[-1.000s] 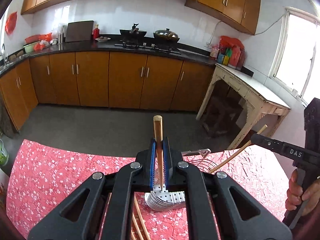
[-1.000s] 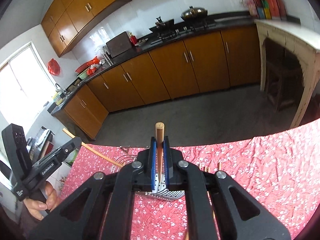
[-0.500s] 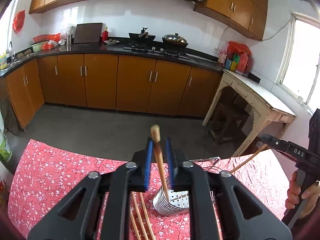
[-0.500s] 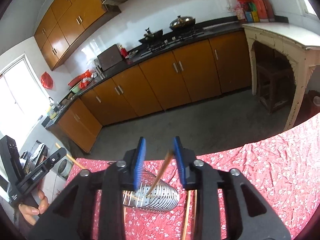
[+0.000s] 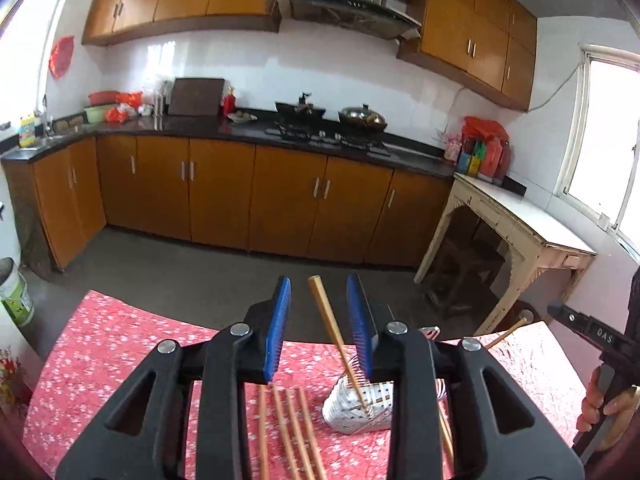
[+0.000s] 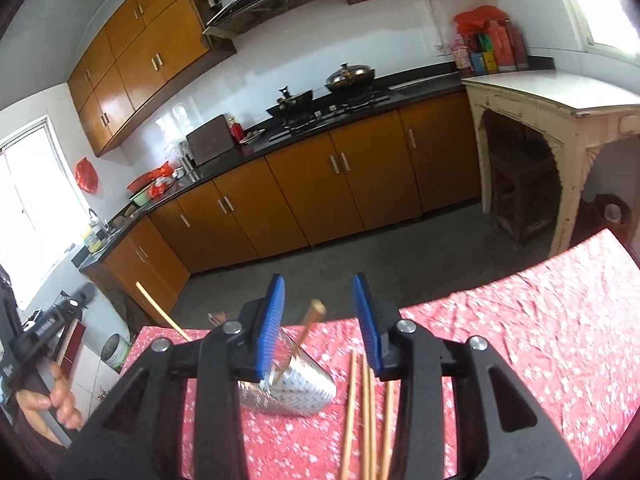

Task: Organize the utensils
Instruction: 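Lower the chopsticks into the wire holder and open both tools, then move both open tools back over the loose chopsticks, then close the right tool on a chopstick while the left tool grasps another chopstick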

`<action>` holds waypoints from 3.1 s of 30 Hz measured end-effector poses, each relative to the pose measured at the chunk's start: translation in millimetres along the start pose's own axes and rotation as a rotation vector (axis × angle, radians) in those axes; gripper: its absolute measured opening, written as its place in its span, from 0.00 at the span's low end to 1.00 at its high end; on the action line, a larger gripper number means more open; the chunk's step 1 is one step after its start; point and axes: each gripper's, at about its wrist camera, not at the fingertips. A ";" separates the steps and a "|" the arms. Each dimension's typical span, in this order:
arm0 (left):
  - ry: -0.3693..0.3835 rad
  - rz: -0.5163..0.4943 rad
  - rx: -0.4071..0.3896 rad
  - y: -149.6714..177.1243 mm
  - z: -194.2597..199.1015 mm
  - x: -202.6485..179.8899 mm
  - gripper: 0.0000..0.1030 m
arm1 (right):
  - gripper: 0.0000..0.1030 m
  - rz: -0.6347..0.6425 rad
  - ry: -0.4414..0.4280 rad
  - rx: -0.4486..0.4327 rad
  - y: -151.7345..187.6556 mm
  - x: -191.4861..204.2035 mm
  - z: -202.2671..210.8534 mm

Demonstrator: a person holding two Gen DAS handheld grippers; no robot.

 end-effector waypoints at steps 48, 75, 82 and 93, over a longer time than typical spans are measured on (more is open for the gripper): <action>-0.033 -0.102 0.353 222.7 23.0 47.4 0.32 | 0.08 0.154 0.196 0.347 222.3 -44.8 -16.7; -0.056 -0.162 0.423 242.3 1.9 27.0 0.31 | 0.08 0.114 0.346 0.274 220.3 -65.5 -4.8; -0.063 -0.168 0.423 244.3 0.0 26.8 0.31 | 0.08 0.095 0.336 0.291 224.4 -64.7 2.7; -0.075 -0.127 0.424 245.7 5.5 34.6 0.07 | 0.07 0.046 0.297 0.285 228.4 -69.5 29.6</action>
Point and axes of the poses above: each gripper's, at about its wrist camera, not at the fingertips, and z roughly against the way its jaws point, x to its left, y to its underside, and after that the axes turned 10 degrees about -x, right-handed
